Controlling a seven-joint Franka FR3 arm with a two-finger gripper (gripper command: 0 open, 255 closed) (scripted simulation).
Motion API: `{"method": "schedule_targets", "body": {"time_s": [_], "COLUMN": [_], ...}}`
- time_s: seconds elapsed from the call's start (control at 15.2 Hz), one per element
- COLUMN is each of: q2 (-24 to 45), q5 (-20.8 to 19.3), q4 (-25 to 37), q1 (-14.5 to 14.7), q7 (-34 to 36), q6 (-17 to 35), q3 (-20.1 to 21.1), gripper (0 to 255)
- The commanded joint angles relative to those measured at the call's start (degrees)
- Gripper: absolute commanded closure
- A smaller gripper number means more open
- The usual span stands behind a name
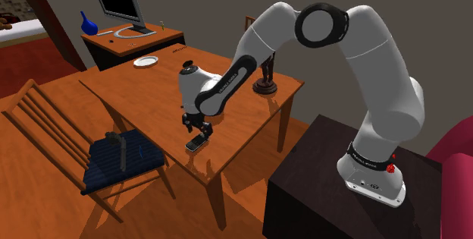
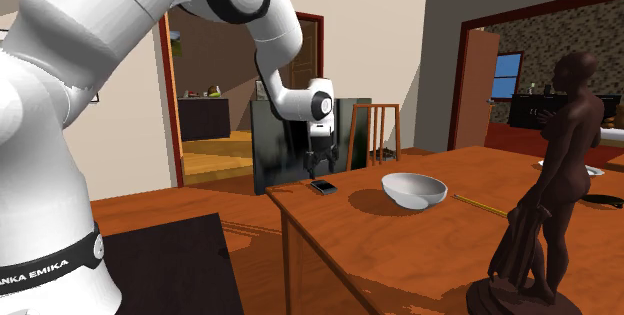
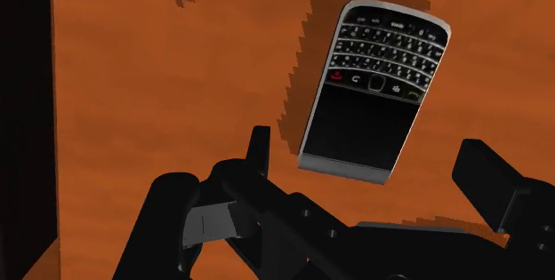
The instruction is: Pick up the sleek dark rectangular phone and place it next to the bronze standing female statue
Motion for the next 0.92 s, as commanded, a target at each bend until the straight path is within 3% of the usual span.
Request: {"method": "schedule_targets", "body": {"time_s": [0.0, 0.86], "q2": [2.7, 6.9], "q5": [-0.3, -1.5], "q4": [2.8, 4.6], "q1": [1.1, 2.3], "q7": [1.7, 2.3], "q6": [0.1, 2.6], "q3": [-1.2, -2.6], "gripper": [0, 0]}}
